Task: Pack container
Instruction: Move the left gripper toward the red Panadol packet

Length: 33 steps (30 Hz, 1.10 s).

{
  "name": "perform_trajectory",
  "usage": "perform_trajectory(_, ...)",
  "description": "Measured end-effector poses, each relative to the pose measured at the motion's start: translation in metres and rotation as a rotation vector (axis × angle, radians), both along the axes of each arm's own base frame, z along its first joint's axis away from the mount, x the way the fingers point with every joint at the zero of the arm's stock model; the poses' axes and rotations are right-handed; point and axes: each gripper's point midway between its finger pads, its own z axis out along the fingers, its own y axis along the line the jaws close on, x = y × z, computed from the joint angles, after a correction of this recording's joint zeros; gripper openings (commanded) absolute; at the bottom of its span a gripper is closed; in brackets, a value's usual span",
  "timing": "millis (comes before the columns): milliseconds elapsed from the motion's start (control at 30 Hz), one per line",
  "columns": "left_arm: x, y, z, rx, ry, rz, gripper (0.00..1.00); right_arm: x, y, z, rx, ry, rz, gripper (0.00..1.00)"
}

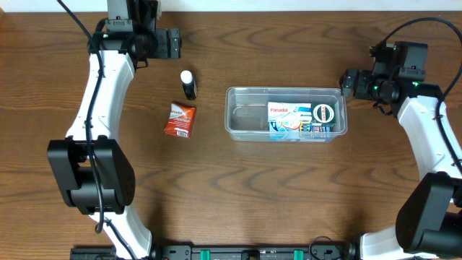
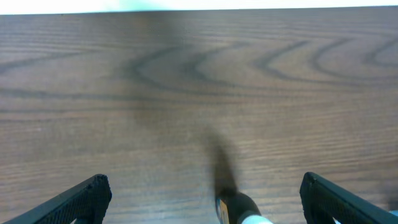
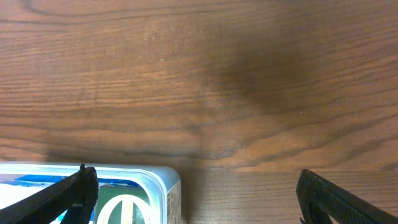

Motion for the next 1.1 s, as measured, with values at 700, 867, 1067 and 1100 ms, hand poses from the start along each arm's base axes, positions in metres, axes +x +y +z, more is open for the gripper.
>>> perform_trajectory(700,-0.034,-0.015,-0.024,-0.002,0.171,0.010,0.98,0.000,0.000,0.000,-0.001,0.000,0.000,0.99)
perform_trajectory(867,-0.036,-0.034,-0.027,0.083,0.172,0.065,0.98,0.000,0.000,0.000,-0.001,0.000,0.000,0.99)
perform_trajectory(1067,-0.038,-0.038,-0.027,0.113,0.170,0.170,0.98,0.000,0.000,0.000,-0.001,0.000,0.000,0.99)
perform_trajectory(1100,-0.038,-0.035,-0.027,0.115,0.171,0.190,0.98,0.000,0.000,0.000,-0.001,0.000,0.000,0.99)
